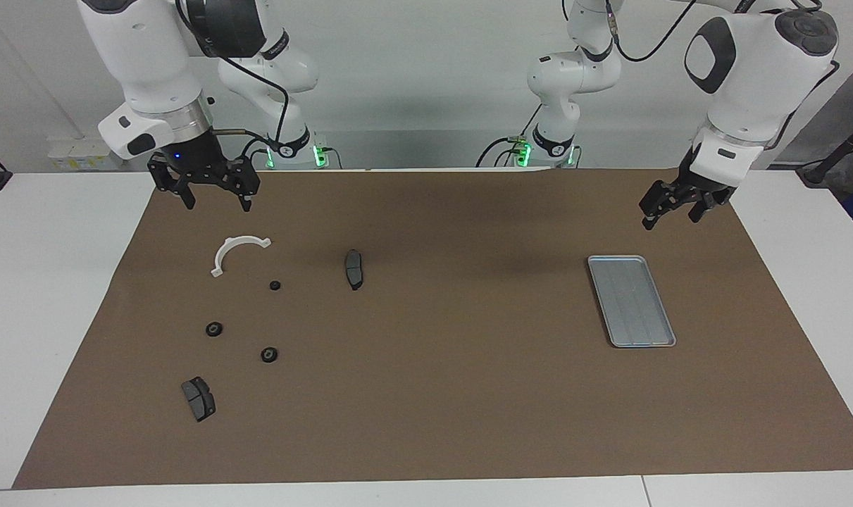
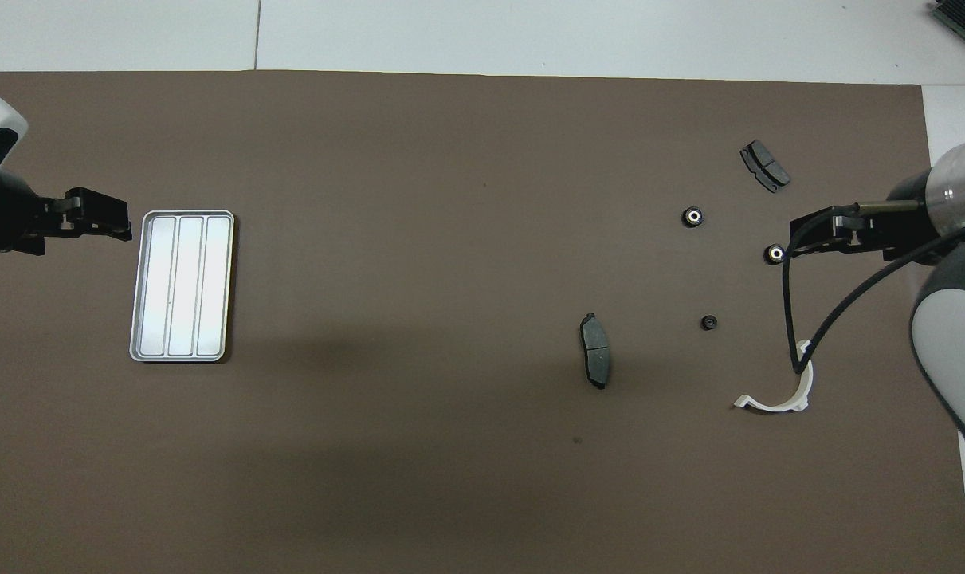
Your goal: Pick bearing gear from pile to tray
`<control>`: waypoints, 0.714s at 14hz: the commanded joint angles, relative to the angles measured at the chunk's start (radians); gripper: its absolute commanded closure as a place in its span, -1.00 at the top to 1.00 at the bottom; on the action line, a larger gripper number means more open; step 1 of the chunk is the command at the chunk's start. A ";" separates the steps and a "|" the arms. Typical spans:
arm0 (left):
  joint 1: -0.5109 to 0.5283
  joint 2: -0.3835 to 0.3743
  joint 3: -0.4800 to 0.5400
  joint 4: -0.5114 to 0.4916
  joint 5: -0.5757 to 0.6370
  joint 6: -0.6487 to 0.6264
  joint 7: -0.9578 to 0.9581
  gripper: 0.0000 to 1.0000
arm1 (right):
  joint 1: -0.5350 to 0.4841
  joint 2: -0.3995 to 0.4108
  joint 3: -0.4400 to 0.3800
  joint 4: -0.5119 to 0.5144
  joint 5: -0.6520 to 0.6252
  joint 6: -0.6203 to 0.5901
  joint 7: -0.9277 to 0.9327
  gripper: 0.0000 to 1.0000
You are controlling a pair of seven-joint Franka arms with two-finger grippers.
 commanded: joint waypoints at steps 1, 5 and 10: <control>0.010 -0.022 -0.008 -0.025 0.017 0.011 0.000 1.00 | -0.010 -0.005 0.002 -0.017 0.022 0.041 -0.027 1.00; 0.010 -0.022 -0.008 -0.026 0.017 0.012 0.000 1.00 | -0.011 -0.005 0.002 -0.069 0.022 0.109 -0.030 1.00; 0.010 -0.022 -0.008 -0.026 0.017 0.012 0.000 1.00 | -0.013 -0.005 0.002 -0.272 0.022 0.312 -0.032 1.00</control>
